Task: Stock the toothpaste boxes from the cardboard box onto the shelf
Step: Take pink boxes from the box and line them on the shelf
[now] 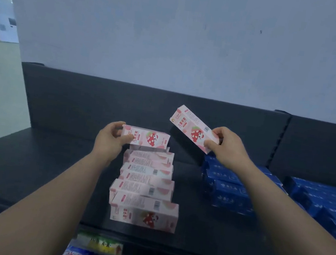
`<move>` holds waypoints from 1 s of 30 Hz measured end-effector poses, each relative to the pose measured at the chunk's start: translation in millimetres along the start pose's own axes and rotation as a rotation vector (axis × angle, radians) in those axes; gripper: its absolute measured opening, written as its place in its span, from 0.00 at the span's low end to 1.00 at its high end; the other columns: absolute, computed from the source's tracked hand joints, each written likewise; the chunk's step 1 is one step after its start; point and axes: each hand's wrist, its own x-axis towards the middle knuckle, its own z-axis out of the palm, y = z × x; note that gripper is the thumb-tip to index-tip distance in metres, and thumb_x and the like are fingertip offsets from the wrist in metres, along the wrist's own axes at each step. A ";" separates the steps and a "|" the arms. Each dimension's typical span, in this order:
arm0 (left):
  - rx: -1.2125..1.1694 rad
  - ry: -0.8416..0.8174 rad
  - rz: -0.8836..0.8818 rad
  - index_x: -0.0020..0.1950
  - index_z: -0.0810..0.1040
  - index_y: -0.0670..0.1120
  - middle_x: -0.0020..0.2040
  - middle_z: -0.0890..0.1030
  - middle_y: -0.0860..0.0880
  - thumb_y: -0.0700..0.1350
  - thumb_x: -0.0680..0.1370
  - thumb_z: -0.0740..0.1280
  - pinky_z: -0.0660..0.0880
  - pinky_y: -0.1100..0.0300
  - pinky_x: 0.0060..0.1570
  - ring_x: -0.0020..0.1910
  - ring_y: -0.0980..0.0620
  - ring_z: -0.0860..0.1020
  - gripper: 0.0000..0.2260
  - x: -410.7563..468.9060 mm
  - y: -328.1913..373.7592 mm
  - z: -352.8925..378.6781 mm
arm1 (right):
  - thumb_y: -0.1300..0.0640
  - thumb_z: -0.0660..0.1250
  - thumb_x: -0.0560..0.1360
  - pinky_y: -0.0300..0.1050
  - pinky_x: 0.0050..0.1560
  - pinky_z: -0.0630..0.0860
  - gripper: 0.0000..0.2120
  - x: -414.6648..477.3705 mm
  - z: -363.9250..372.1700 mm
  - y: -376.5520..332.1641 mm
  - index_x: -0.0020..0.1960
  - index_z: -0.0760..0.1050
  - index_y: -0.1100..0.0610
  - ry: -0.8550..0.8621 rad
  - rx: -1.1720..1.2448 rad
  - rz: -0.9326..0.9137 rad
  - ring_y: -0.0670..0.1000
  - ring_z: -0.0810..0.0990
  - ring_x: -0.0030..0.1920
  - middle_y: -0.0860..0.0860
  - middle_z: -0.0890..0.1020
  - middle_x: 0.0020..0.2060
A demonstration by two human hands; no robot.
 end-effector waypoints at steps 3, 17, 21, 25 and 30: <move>-0.019 -0.067 -0.024 0.66 0.72 0.46 0.56 0.81 0.49 0.39 0.75 0.71 0.73 0.68 0.37 0.52 0.53 0.80 0.20 25.8 -10.2 6.4 | 0.56 0.69 0.71 0.46 0.45 0.75 0.11 12.7 8.1 -0.7 0.53 0.73 0.51 0.014 -0.002 0.013 0.51 0.78 0.47 0.49 0.79 0.51; 0.088 -0.205 -0.103 0.57 0.74 0.42 0.50 0.80 0.48 0.40 0.70 0.75 0.74 0.64 0.35 0.42 0.56 0.79 0.18 88.4 -41.9 17.3 | 0.62 0.72 0.72 0.33 0.45 0.74 0.14 37.7 33.9 -14.9 0.56 0.77 0.53 -0.180 0.039 0.065 0.46 0.80 0.47 0.47 0.82 0.48; 0.130 -0.216 -0.058 0.55 0.75 0.41 0.47 0.80 0.49 0.40 0.72 0.74 0.72 0.67 0.34 0.41 0.57 0.78 0.14 89.8 -41.4 14.4 | 0.62 0.72 0.72 0.34 0.45 0.76 0.13 38.5 48.3 -20.3 0.55 0.78 0.53 -0.250 0.001 0.065 0.47 0.81 0.47 0.47 0.82 0.48; 0.152 -0.217 -0.018 0.58 0.75 0.44 0.44 0.79 0.52 0.43 0.75 0.70 0.75 0.60 0.46 0.45 0.55 0.78 0.13 91.3 -42.4 1.3 | 0.63 0.72 0.72 0.41 0.52 0.77 0.14 40.8 67.7 -26.0 0.57 0.78 0.55 -0.275 -0.026 0.073 0.49 0.81 0.49 0.49 0.82 0.50; 0.170 -0.192 -0.013 0.62 0.76 0.45 0.49 0.80 0.51 0.44 0.78 0.66 0.76 0.53 0.55 0.52 0.51 0.78 0.13 84.6 -48.2 -12.8 | 0.64 0.74 0.70 0.41 0.52 0.75 0.21 42.4 92.6 -30.1 0.62 0.75 0.57 -0.220 -0.033 0.108 0.50 0.79 0.51 0.52 0.80 0.55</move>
